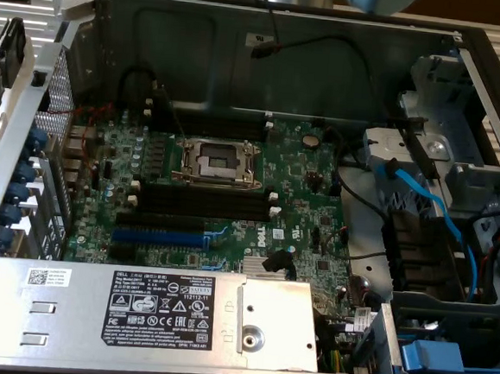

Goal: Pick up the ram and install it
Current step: 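Pick up the ram and move it above insertion slot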

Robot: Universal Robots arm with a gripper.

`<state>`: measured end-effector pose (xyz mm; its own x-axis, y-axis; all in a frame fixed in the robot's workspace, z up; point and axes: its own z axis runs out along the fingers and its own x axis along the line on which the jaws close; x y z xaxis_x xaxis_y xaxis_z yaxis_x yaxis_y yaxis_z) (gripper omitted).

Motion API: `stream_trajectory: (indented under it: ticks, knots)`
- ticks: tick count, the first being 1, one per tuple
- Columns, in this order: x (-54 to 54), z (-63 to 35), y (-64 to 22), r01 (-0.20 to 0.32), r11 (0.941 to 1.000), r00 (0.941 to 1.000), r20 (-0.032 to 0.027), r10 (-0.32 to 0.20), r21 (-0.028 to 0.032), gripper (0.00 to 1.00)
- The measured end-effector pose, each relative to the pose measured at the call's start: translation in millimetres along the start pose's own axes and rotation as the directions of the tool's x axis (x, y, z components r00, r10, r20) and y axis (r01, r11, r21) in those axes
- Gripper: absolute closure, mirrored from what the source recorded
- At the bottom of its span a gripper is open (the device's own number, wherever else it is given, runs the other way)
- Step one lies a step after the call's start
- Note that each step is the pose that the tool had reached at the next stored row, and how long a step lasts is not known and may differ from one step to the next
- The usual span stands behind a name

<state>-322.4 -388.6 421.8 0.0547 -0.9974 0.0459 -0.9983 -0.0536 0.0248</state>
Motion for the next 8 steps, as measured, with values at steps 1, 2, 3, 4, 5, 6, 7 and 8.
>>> stream_trajectory:
  ticks: [1,2,3,4,5,6,7,8]
  knots:
    - [0.9,-0.5,-3.5,0.0,1.0,1.0,0.0001,0.0,-0.0007,0.88]
    - [1.9,-1.0,-7.5,0.0,1.0,1.0,0.0003,0.0,-0.0014,0.88]
    - [2.7,-1.5,-11.3,0.0,1.0,1.0,0.0003,0.0,-0.0022,0.88]
    - [3.5,-1.9,-15.3,0.0,1.0,1.0,0.0004,0.0,-0.0029,0.88]
    - [4.9,-2.8,-23.9,0.0,1.0,1.0,0.0006,0.0,-0.0038,0.88]
    - [6.0,-3.7,-32.8,0.0,1.0,1.0,0.0008,0.0,-0.0044,0.88]
    - [6.5,-4.0,-37.3,0.0,1.0,1.0,0.001,0.0,-0.0045,0.88]
    - [7.0,-4.2,-41.9,0.0,1.0,1.0,0.0012,0.0,-0.0045,0.88]
